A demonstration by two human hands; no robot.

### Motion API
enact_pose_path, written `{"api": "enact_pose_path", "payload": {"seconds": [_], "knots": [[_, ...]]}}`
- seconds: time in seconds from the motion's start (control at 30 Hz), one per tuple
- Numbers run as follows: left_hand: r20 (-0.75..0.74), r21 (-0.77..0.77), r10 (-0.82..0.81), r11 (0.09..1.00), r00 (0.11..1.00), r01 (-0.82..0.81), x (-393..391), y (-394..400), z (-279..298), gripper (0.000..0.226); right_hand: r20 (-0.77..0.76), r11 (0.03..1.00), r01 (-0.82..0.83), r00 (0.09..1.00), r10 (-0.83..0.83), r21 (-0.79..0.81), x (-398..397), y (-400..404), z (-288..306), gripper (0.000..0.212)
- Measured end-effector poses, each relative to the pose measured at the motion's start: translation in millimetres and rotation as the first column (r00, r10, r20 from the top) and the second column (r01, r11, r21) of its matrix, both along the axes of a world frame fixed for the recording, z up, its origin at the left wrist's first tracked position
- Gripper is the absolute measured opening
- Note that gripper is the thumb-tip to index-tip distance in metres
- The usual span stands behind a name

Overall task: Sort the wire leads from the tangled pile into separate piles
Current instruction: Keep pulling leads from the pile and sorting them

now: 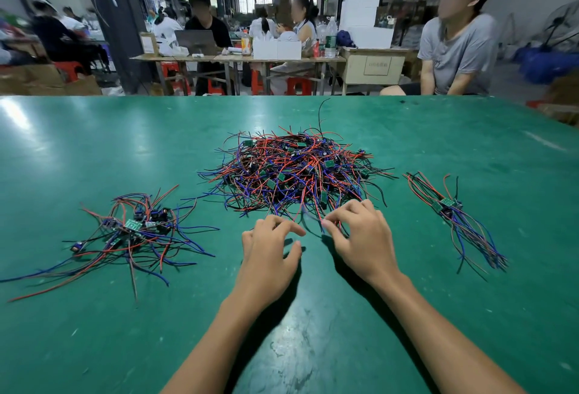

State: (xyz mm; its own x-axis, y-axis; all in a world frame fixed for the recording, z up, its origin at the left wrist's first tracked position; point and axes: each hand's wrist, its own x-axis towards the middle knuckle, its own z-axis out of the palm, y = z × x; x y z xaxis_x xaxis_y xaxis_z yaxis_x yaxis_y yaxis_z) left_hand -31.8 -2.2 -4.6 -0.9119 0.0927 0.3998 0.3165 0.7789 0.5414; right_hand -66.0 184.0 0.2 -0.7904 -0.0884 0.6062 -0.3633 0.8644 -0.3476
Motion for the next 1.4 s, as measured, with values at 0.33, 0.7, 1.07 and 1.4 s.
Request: {"api": "enact_pose_path", "payload": {"seconds": [0.33, 0.7, 1.07, 1.4], "knots": [[0.388, 0.916, -0.407, 0.267, 0.827, -0.299, -2.5, 4.1, 30.4, 0.026, -0.159, 0.786, -0.616, 0.771, 0.617, 0.059, 51.1, -31.6, 12.1, 0.025], [0.322, 0.775, -0.514, 0.626, 0.795, 0.091, 7.6, -22.8, 41.1, 0.019, 0.235, 0.272, 0.067, 0.72, 0.652, -0.96, 28.2, -16.8, 25.2, 0.037], [0.387, 0.741, -0.482, 0.67, 0.786, 0.046, 13.4, -14.1, 44.8, 0.023, 0.144, 0.134, 0.085, 0.834, 0.533, -0.987, 29.7, -12.8, 27.4, 0.033], [0.426, 0.738, -0.594, 0.665, 0.682, 0.118, 16.8, -6.3, 43.0, 0.019, 0.127, 0.32, -0.061, 0.836, 0.534, -0.945, 28.3, -10.9, 20.4, 0.022]]}}
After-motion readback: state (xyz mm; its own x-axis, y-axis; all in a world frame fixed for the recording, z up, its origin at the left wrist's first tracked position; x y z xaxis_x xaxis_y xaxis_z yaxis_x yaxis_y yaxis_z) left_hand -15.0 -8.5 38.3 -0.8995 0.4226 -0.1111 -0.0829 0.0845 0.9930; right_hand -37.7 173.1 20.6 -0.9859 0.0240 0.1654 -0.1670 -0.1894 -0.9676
